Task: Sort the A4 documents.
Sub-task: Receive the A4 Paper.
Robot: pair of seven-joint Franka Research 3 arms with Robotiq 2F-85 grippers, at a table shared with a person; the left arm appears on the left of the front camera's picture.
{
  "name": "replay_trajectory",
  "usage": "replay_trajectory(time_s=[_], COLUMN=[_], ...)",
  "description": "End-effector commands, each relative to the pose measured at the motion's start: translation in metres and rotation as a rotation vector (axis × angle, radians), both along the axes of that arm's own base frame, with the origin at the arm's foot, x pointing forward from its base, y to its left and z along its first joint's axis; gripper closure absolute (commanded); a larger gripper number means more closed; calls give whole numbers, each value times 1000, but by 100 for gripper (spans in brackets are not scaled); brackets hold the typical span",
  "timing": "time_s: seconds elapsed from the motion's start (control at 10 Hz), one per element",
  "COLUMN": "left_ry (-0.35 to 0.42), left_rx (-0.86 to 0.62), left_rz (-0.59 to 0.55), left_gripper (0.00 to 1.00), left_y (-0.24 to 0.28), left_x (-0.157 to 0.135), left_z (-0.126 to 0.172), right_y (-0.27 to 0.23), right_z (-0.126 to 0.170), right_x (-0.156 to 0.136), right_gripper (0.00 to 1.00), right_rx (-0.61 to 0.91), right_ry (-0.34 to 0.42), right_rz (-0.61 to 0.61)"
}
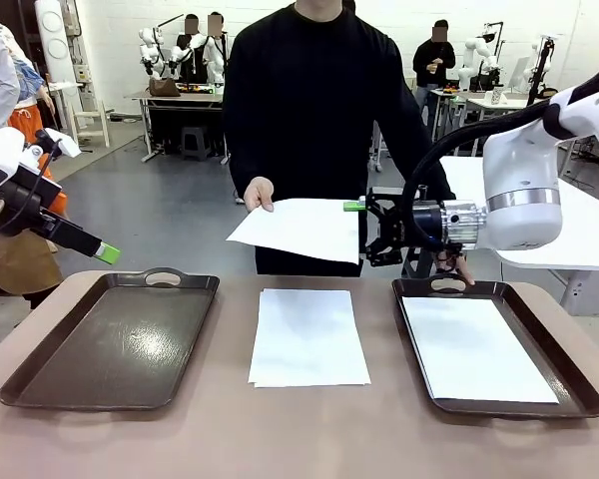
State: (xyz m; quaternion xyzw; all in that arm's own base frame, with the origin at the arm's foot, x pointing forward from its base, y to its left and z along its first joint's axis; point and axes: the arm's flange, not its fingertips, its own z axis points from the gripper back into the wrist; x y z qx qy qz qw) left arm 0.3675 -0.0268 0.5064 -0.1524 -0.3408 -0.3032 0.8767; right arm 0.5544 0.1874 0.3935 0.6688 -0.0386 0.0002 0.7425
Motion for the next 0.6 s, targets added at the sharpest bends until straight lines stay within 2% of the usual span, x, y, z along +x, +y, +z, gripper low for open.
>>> replay_trajectory(time_s=[0.0, 0.4, 0.5], left_ry=[1, 1, 1], left_rx=[-3, -3, -3], left_rz=[1, 1, 1], left_gripper=[0, 0, 0], left_y=[1, 1, 1], left_x=[0, 0, 0], left_z=[0, 0, 0], right_y=[12, 18, 19], right_z=[-4, -11, -13], right_x=[13, 17, 17], right_gripper=[0, 0, 6], right_rx=[67, 100, 99], right_ry=[71, 94, 83], right_rz=[1, 15, 14])
